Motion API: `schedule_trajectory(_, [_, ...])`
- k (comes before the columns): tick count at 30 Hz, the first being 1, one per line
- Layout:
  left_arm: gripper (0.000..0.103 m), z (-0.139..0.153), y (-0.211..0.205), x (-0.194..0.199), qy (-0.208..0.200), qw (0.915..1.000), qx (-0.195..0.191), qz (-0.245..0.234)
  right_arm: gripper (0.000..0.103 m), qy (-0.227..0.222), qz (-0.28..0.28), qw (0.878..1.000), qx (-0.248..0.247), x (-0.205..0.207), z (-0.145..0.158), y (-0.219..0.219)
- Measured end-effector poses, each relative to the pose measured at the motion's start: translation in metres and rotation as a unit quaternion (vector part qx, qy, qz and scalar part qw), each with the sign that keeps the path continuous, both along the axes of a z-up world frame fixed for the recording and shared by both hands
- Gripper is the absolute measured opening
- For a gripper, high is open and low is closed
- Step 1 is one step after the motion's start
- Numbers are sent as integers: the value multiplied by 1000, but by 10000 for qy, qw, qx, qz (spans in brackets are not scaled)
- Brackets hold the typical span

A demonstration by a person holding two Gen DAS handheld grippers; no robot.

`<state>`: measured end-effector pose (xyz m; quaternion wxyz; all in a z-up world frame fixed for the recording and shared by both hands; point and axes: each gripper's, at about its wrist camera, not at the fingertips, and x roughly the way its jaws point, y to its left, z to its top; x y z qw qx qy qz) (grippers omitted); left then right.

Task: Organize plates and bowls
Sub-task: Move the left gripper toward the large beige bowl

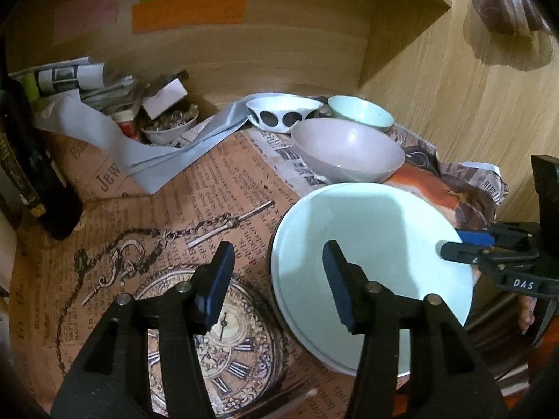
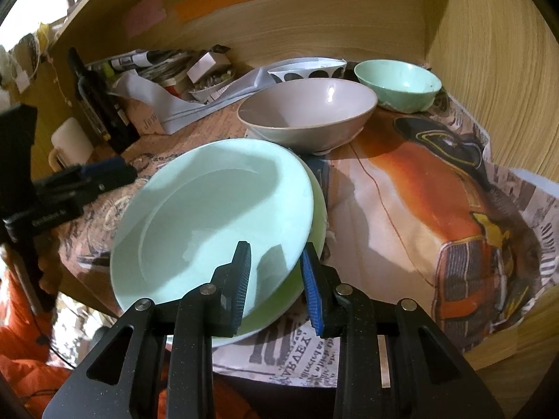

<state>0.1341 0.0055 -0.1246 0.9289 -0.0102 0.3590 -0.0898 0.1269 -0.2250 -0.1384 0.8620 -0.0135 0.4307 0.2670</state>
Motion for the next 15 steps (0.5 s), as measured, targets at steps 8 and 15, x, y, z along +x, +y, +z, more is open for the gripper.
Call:
schedule_trajectory(8, [53,6,-3,3,-95,9999,1,-39,36,-374,-396,9985,-15,2,15,-16])
schedule_trajectory(15, [57,17,-2,18,-205,9997,-130,71,38,-539,-682,9958,300,18,26,-26])
